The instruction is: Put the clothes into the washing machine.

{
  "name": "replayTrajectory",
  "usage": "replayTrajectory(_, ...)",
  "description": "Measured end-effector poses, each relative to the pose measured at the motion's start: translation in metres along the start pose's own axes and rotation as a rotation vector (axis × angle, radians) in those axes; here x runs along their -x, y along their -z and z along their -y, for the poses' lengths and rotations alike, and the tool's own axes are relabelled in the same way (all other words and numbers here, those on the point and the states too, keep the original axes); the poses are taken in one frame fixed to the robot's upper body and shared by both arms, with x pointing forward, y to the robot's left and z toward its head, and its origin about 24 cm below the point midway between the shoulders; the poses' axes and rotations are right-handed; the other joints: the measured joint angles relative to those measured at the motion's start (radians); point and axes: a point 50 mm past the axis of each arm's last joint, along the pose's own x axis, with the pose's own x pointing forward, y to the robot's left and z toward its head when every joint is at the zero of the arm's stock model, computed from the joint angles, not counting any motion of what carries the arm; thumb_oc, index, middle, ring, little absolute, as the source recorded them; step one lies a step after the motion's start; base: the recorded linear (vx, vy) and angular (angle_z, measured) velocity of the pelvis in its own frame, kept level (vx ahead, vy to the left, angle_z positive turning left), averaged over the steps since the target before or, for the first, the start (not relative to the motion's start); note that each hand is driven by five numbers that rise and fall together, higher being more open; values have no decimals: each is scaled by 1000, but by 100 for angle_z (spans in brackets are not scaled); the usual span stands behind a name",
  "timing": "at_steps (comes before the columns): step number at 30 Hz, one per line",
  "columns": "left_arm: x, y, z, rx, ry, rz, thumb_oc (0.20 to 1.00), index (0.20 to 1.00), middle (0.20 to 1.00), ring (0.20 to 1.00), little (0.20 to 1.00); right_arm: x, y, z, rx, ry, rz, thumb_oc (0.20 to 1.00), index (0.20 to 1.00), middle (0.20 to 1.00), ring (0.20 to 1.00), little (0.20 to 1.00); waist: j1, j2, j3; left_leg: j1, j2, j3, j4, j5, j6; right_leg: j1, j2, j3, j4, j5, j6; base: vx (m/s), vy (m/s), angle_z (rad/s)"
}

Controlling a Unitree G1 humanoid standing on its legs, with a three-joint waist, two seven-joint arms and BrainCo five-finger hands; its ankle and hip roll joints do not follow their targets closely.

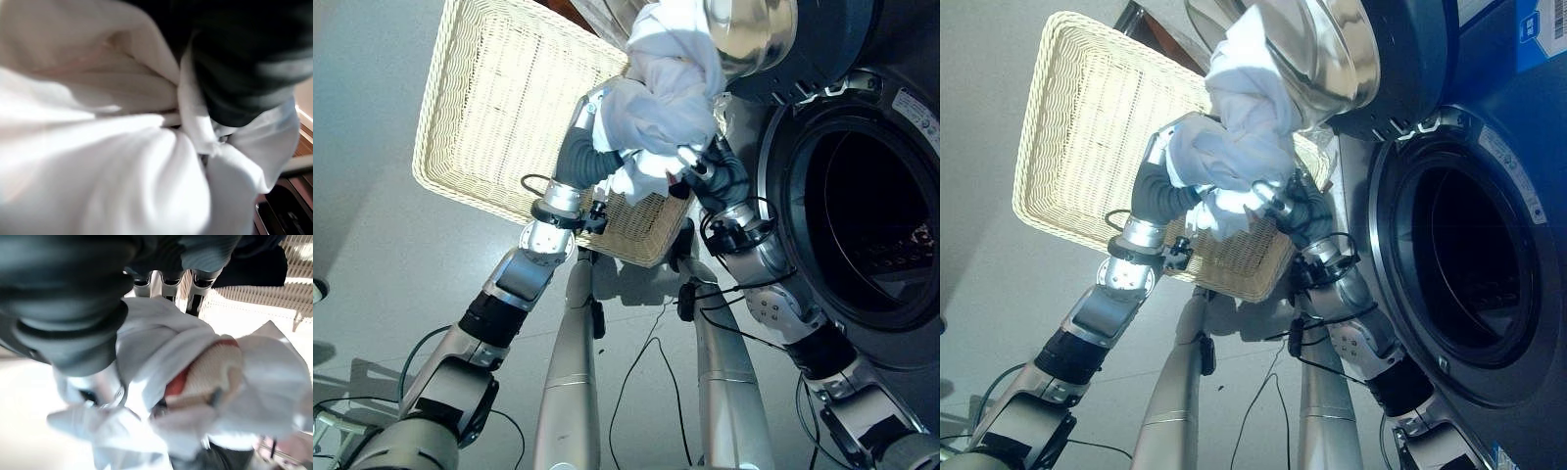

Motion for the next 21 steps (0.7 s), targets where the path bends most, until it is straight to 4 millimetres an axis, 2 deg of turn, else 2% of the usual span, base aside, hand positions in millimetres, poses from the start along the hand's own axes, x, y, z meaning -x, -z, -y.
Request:
replayTrajectory(12,-5,-3,0,-59,60,35,200,200,200,200,200,3,-1,2,-27,18,16,200,200,200,200,200,-1,0,0,0,0,0,3,0,0,0,0,1,4,0,0,0,0,0)
replayTrajectory(13,-5,-3,1,-59,64,33,476,476,476,476,476,4,0,3,-28,22,16,200,200,200,200,200,-1,0,0,0,0,0,3,0,0,0,0,0,4,0,0,0,0,0)
replayTrajectory(14,-5,-3,1,-58,63,31,1000,1000,1000,1000,1000,4,0,3,-28,24,15,200,200,200,200,200,0,0,0,0,0,0,3,0,0,0,0,1,4,0,0,0,0,0)
replayTrajectory(21,2,4,8,-45,3,-41,1000,1000,1000,1000,1000,5,1,3,-56,31,29,200,200,200,200,200,1,0,0,0,0,0,3,0,0,0,0,1,4,0,0,0,0,0)
